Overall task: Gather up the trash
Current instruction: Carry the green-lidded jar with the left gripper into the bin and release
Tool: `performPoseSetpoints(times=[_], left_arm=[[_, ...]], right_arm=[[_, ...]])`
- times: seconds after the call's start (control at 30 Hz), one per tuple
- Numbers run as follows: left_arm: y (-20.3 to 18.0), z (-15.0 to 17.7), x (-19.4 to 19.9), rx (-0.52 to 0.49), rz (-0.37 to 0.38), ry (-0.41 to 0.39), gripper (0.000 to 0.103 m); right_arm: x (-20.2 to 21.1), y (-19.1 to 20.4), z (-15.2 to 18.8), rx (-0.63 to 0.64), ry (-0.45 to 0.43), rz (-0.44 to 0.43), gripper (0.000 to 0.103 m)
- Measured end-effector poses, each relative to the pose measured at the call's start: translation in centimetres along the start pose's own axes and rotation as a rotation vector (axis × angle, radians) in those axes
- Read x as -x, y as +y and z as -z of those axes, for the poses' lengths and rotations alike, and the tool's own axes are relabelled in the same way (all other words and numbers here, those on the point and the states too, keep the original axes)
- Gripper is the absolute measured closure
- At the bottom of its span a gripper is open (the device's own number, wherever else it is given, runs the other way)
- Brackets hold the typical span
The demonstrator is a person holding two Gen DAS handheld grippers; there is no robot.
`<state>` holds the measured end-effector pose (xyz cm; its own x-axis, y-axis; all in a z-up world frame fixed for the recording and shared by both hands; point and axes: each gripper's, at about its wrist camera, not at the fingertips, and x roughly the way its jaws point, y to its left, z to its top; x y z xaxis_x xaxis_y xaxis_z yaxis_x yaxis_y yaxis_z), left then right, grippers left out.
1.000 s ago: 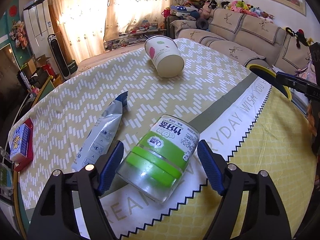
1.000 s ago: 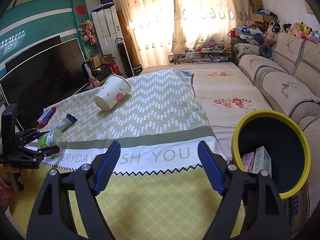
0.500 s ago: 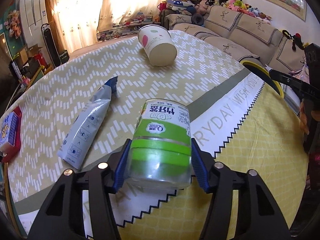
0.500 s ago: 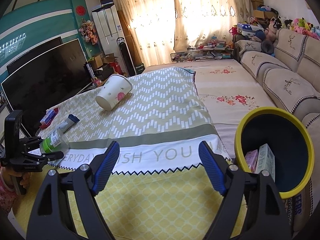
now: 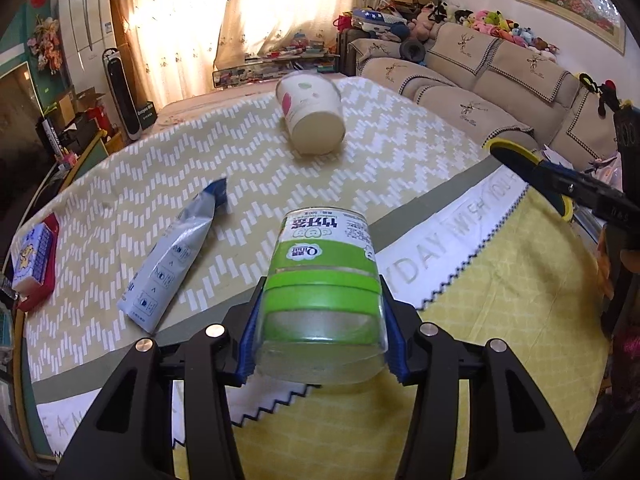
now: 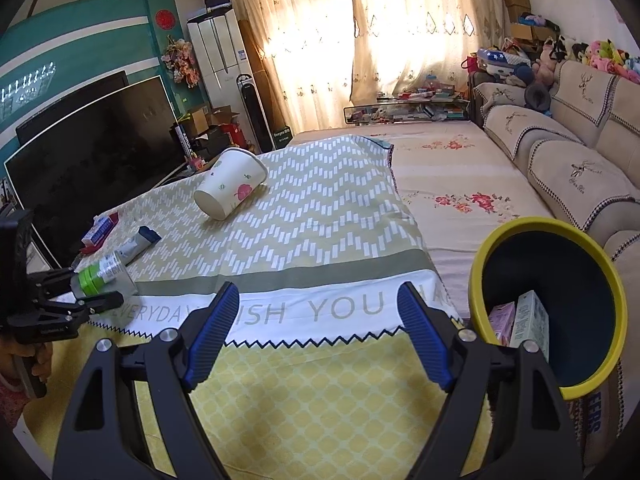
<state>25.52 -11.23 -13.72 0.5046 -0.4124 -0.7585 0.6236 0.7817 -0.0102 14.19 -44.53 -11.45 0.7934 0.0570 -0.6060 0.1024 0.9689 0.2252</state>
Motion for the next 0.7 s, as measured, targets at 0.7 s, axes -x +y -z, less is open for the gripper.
performPoseSetpoints(times=[0.7], left_arm=[[-20.0, -10.1, -2.4, -0.154, 0.209, -0.07, 0.053]], right_arm=[[12.4, -14.5, -0.2, -0.117, -0.17, 0.291, 0.026]])
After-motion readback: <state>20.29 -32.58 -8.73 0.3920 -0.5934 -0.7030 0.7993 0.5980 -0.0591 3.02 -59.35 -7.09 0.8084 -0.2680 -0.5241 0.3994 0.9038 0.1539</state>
